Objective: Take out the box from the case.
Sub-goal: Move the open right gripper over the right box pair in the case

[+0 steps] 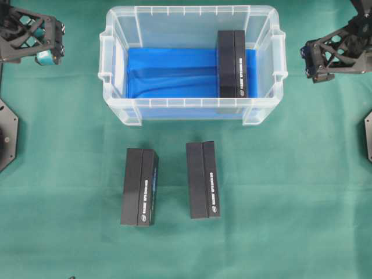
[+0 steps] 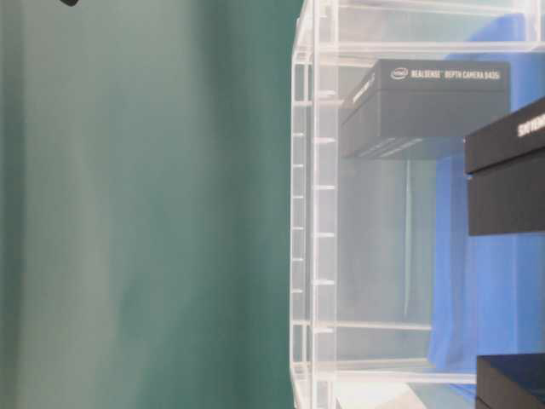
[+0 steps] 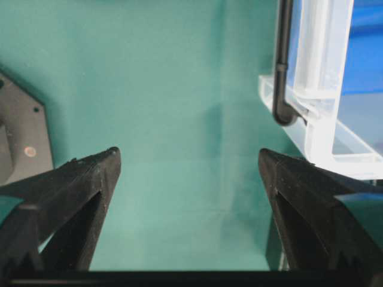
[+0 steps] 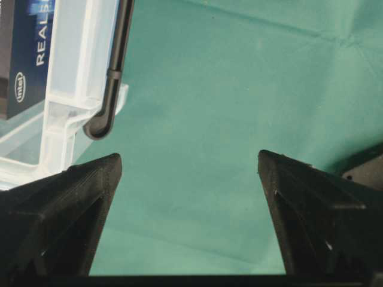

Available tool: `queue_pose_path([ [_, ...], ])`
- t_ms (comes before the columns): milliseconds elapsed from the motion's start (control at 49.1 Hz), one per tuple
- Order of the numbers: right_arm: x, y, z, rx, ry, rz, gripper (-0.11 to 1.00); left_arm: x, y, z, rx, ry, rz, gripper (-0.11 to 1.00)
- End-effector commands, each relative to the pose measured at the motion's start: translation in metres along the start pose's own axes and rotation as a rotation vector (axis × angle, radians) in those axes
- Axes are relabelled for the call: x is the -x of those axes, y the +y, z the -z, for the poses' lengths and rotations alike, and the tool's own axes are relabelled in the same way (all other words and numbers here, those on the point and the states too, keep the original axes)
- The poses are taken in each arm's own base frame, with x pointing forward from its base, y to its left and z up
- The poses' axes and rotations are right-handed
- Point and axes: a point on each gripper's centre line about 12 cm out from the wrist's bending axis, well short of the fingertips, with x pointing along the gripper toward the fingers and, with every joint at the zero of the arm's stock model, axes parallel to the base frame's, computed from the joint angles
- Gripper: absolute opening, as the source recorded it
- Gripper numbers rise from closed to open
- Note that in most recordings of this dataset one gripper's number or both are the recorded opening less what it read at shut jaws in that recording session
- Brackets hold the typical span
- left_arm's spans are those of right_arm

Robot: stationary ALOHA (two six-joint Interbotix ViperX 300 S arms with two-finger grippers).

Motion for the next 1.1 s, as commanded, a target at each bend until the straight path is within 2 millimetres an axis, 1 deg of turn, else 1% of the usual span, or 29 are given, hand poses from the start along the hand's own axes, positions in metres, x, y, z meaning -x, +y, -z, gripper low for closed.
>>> queue_pose_path([
  [0, 0.005, 0.006, -0.003, -0.002, -0.011, -0.026, 0.91, 0.008, -0.002, -0.003, 0.009, -0.007, 0.03, 0.97],
  [122, 0.002, 0.016, -0.006, -0.01, -0.011, -0.037, 0.91, 0.007, -0.003, -0.003, 0.01, -0.004, 0.025, 0.97],
  [224, -0.002, 0.03, -0.009, -0.02, -0.014, -0.057, 0.91, 0.005, -0.005, -0.002, 0.005, -0.002, 0.02, 0.97],
  [346, -0.005, 0.05, -0.012, -0.012, -0.019, -0.09, 0.91, 0.004, -0.005, -0.001, 0.003, -0.001, 0.017, 0.97],
  [570, -0.013, 0.09, -0.016, 0.007, -0.014, -0.097, 0.91, 0.004, -0.005, -0.001, 0.001, 0.001, 0.016, 0.97],
  [753, -0.02, 0.117, -0.016, 0.023, -0.009, -0.099, 0.91, 0.003, -0.003, -0.001, 0.001, 0.0, 0.014, 0.97],
  [936, -0.029, 0.134, -0.015, 0.017, -0.005, -0.092, 0.91, 0.004, -0.001, 0.0, -0.013, -0.001, 0.017, 0.97],
  [1079, -0.031, 0.14, -0.016, -0.006, -0.007, -0.092, 0.91, 0.004, 0.0, 0.0, -0.025, -0.004, 0.028, 0.97],
])
